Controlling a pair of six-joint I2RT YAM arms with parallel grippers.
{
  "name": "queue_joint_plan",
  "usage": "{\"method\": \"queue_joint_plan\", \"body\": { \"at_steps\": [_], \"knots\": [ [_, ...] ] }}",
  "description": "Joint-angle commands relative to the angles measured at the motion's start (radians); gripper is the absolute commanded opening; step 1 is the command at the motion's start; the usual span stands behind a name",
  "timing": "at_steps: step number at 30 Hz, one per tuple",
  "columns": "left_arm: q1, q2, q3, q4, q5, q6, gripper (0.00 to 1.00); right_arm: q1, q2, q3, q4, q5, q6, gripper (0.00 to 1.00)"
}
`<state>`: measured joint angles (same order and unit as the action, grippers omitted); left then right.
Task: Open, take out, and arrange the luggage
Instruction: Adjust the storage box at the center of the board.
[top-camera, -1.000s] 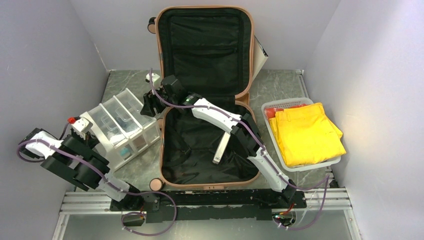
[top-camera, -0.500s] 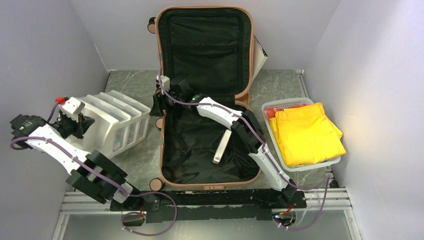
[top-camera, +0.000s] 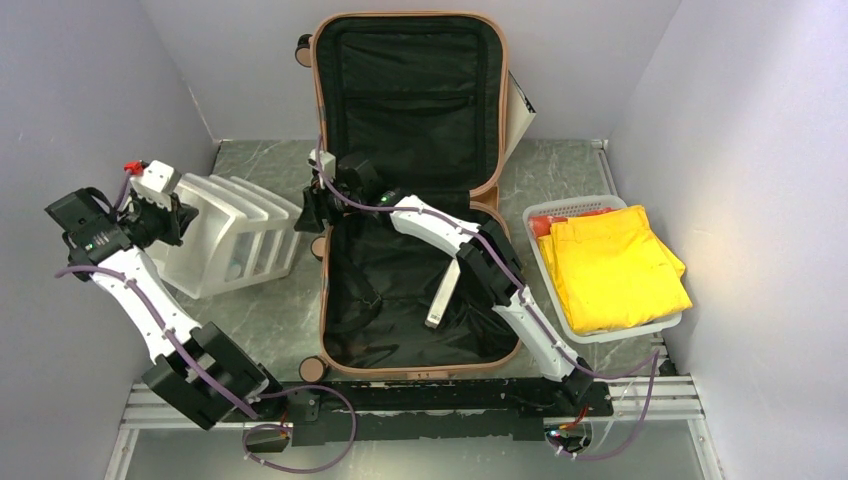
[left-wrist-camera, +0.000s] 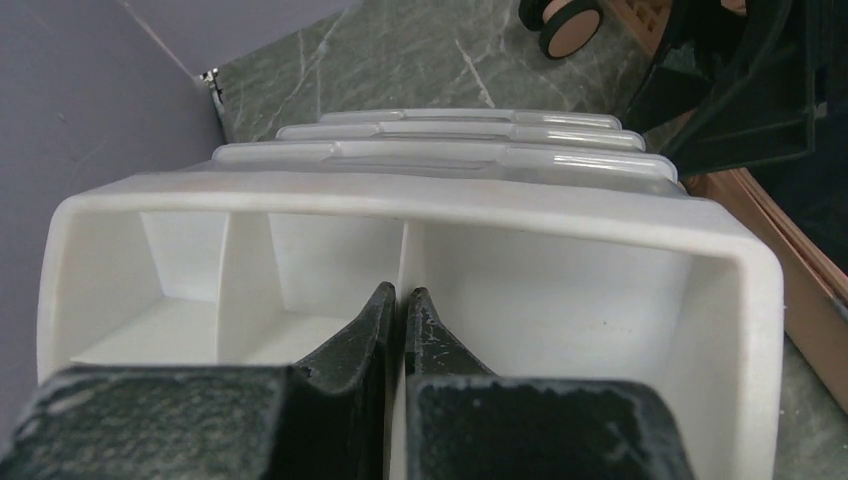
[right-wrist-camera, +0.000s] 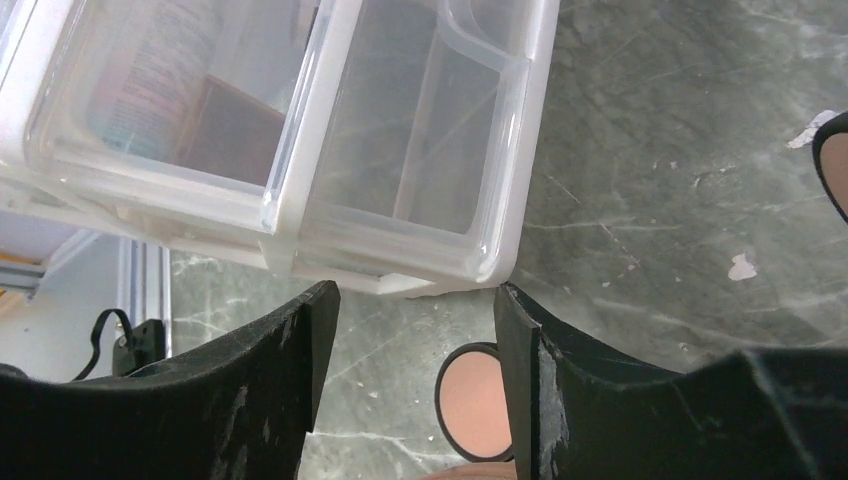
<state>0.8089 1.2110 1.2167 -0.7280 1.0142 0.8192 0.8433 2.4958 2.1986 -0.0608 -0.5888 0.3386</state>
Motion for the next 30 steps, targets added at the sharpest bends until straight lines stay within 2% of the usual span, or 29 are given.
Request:
{"method": "queue_joint_plan", "body": {
  "at_steps": [1,8,14,21,30],
  "knots": [
    [-0.052,0.016,0.073,0.191,0.043,-0.145,0.05,0.048,-0.007,0.060,0.002,-0.073,-0.026,0.62],
    [-0.122,0.047,0.107,0.197,-0.019,-0.151,0.05,-0.006,-0.044,0.136,-0.045,0.022,-0.067,0.63],
    [-0.133,0.045,0.087,0.228,-0.040,-0.163,0.05,-0.069,-0.068,0.139,0.056,-0.131,0.035,0.65],
    [-0.142,0.055,0.096,0.252,-0.041,-0.195,0.05,-0.083,-0.049,0.102,0.115,-0.141,0.082,0.65],
    [-0.147,0.047,0.097,0.297,-0.062,-0.225,0.05,-0.112,-0.041,0.040,0.233,-0.202,0.277,0.67]
  ]
}}
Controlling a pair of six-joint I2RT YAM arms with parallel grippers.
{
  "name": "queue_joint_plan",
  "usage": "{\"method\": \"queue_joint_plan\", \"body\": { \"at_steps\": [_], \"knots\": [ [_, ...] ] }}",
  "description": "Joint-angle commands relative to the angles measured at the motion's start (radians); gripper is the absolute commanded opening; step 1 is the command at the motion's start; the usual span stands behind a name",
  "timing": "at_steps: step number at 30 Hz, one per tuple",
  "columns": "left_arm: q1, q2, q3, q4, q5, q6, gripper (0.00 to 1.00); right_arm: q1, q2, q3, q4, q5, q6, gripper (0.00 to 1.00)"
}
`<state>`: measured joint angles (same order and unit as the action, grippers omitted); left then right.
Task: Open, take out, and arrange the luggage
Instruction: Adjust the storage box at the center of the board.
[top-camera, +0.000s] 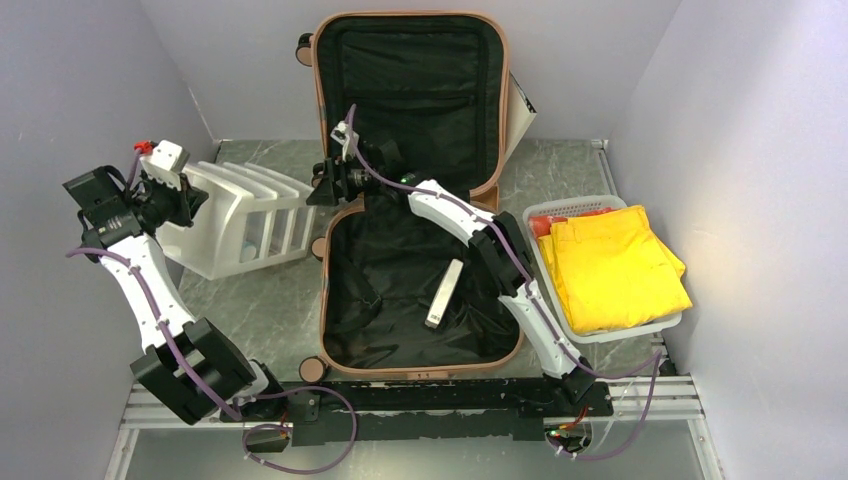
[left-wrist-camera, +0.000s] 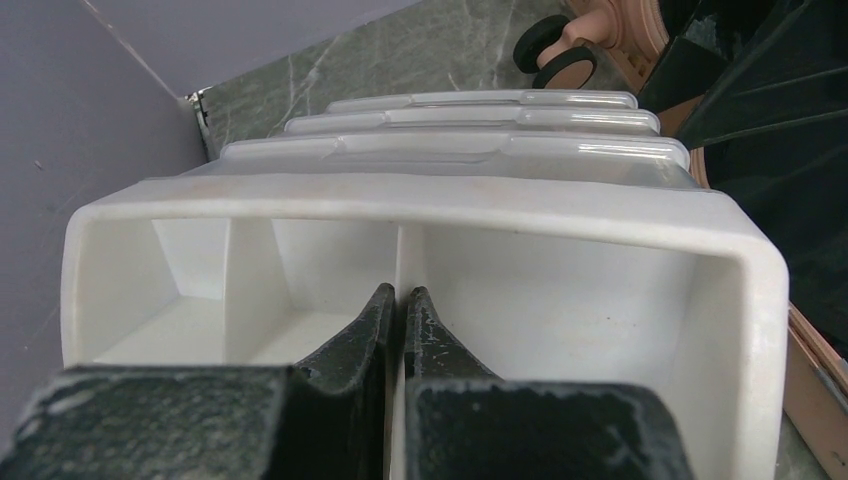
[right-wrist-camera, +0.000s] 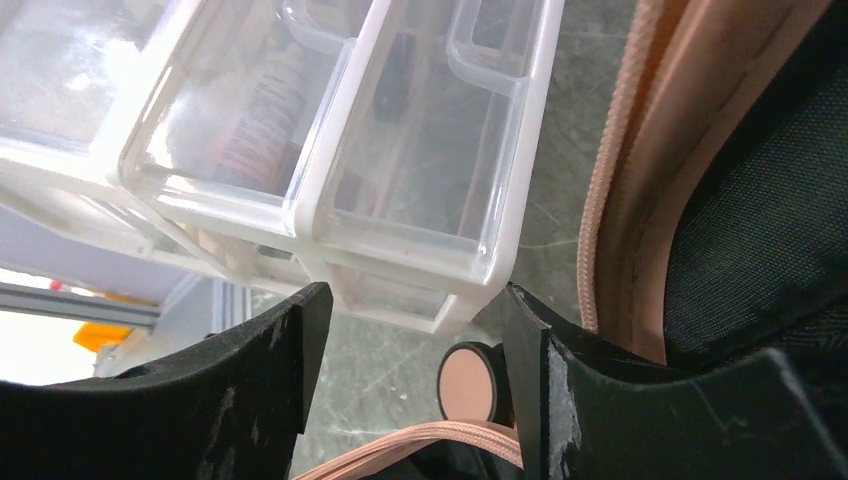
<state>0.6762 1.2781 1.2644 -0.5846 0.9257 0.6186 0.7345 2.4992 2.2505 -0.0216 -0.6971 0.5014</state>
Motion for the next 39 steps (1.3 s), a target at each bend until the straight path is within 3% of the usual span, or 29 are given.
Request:
{"method": "queue_joint_plan", "body": {
  "at_steps": [1,9,16,24,28,31,35,39],
  "knots": [
    [-0.015,-0.020,0.047,0.164,0.022,-0.033,0.05,-0.004,-0.047,-0.029,0.203,-0.101,0.139,0.67],
    [-0.020,-0.003,0.070,0.238,0.011,-0.101,0.05,0.033,-0.058,-0.126,0.047,-0.016,0.044,0.64],
    [-0.064,0.074,0.195,0.132,0.007,-0.013,0.05,0.108,-0.016,0.043,-0.117,0.106,-0.196,0.64],
    [-0.108,0.105,0.243,0.097,-0.048,0.011,0.05,0.134,-0.023,0.147,-0.107,0.140,-0.384,0.65],
    [-0.115,0.116,0.253,0.092,-0.065,0.013,0.05,0.129,-0.016,0.219,-0.083,0.170,-0.480,0.71],
    [-0.120,0.118,0.248,0.100,-0.070,0.009,0.05,0.103,0.001,0.241,0.001,0.190,-0.400,0.77],
    [-0.137,0.129,0.238,0.109,-0.086,0.008,0.05,0.034,0.046,0.186,0.270,0.058,-0.060,0.82],
    [-0.152,0.135,0.237,0.115,-0.099,0.001,0.05,0.037,0.086,0.191,0.330,0.028,0.018,0.85]
  ]
}}
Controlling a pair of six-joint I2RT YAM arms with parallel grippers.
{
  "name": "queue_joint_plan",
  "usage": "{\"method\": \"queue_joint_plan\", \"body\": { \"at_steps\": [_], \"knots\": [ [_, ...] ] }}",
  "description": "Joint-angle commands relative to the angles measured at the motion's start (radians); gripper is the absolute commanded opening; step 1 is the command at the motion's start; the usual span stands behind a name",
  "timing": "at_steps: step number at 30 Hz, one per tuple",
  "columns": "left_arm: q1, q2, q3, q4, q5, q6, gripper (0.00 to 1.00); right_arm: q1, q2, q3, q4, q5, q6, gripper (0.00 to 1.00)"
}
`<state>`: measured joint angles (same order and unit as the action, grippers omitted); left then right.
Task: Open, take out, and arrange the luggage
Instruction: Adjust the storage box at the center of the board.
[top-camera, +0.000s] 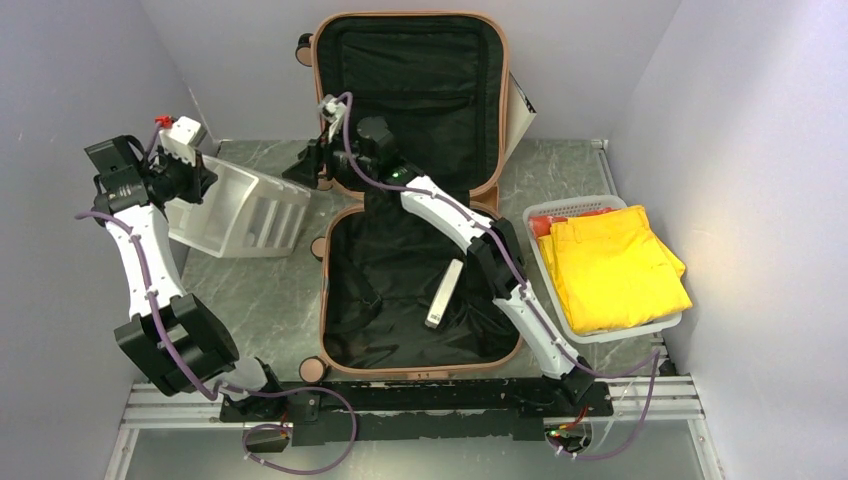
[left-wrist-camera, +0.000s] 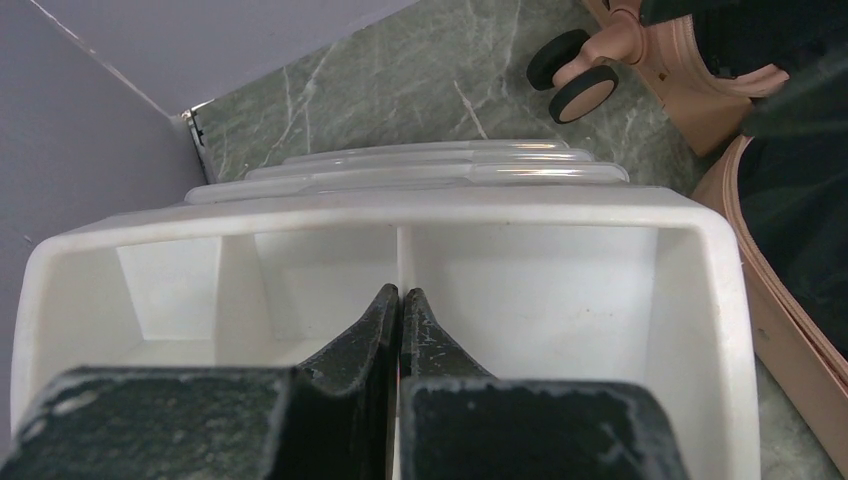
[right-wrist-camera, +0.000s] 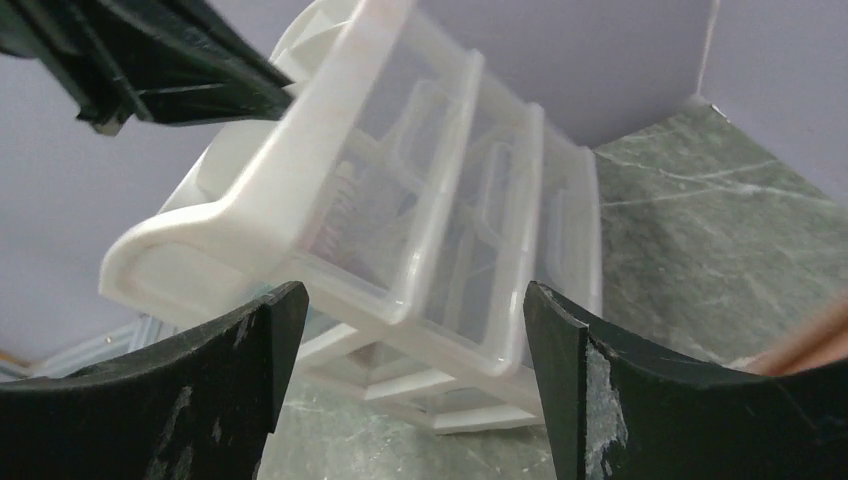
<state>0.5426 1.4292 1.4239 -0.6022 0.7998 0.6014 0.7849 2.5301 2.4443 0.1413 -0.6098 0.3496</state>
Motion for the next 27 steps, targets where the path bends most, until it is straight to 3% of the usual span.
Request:
{"method": "queue_joint_plan", "body": {
  "at_steps": [1,7,15,21,27],
  "knots": [
    [-0.023,-0.016,0.078,0.134,0.027,0.016,0.05,-0.013,0.072,0.000,0.192,-0.058,0.203,0.85],
    [-0.060,-0.019,0.072,0.140,0.012,0.008,0.05,-0.021,0.181,0.053,0.301,-0.005,0.353,0.83],
    [-0.107,0.003,0.088,0.159,-0.028,-0.019,0.05,0.002,0.270,0.062,0.416,-0.141,0.484,0.72],
    [-0.148,0.019,0.108,0.177,-0.067,-0.040,0.05,0.030,0.224,-0.074,0.570,-0.299,0.646,0.63],
    [-0.171,0.029,0.136,0.189,-0.102,-0.068,0.05,0.065,0.187,-0.134,0.625,-0.359,0.735,0.61]
  ]
}}
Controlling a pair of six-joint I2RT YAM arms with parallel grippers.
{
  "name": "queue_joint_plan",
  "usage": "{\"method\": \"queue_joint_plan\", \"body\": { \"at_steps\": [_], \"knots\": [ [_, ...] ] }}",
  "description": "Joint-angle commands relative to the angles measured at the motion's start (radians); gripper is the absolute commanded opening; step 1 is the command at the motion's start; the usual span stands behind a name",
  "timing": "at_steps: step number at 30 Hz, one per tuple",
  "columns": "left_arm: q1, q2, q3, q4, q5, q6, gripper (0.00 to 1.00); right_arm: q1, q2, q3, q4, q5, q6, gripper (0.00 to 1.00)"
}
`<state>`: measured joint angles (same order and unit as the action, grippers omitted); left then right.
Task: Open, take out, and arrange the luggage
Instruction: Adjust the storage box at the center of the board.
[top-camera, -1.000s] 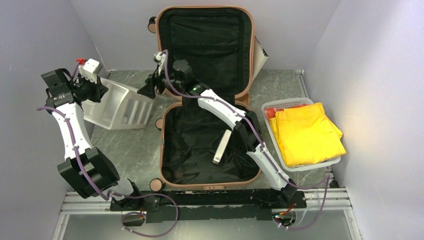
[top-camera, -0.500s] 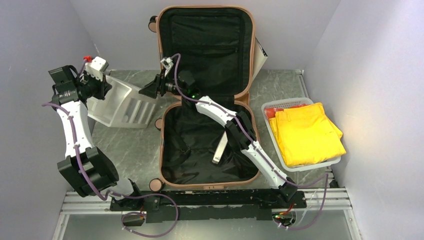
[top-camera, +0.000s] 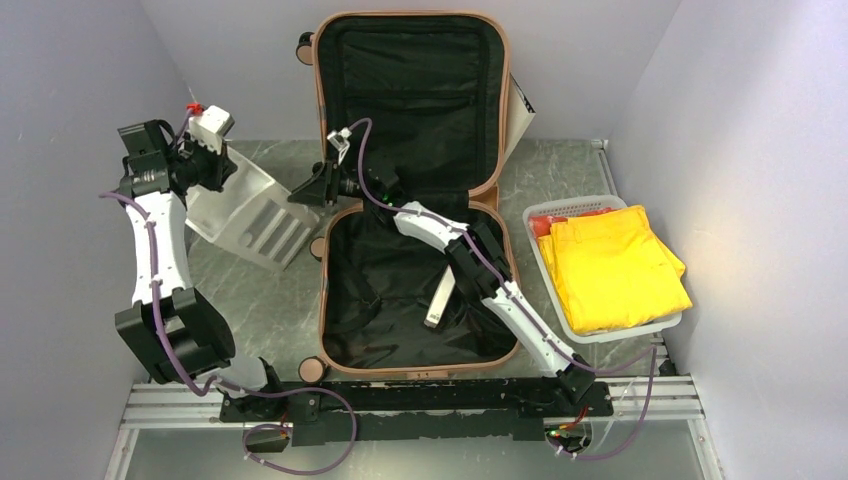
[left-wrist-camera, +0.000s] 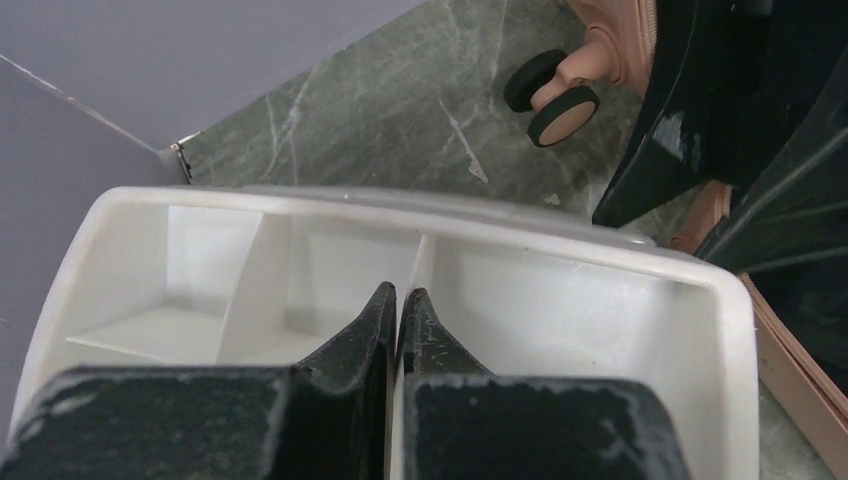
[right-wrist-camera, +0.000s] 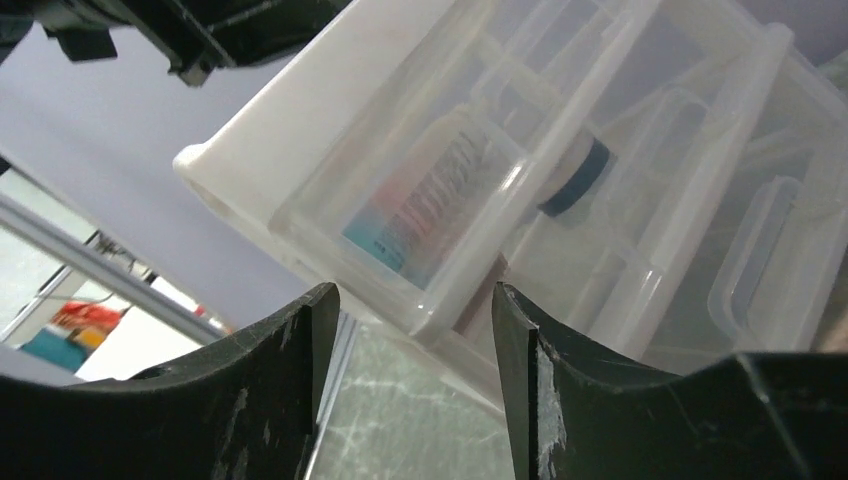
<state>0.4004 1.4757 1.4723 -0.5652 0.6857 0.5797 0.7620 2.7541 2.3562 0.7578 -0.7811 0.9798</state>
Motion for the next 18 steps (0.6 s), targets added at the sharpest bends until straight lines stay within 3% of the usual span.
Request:
{"method": "queue_joint_plan", "body": {
  "at_steps": [1,11,14,18],
  "knots": [
    [-0.029,-0.016,0.092,0.154,0.004,-0.053,0.05,0.095,-0.043,-0.047,0.000,-0.193,0.099,0.62],
    [-0.031,-0.055,0.068,0.091,-0.009,-0.026,0.07,0.137,-0.123,-0.161,0.063,-0.237,0.158,0.62],
    [-0.031,-0.086,0.047,0.066,-0.008,-0.014,0.23,0.150,-0.156,-0.188,0.008,-0.247,0.128,0.63],
    [-0.031,-0.132,0.034,0.084,-0.065,-0.057,0.56,0.166,-0.199,-0.174,-0.188,-0.236,-0.005,0.74]
  ]
}}
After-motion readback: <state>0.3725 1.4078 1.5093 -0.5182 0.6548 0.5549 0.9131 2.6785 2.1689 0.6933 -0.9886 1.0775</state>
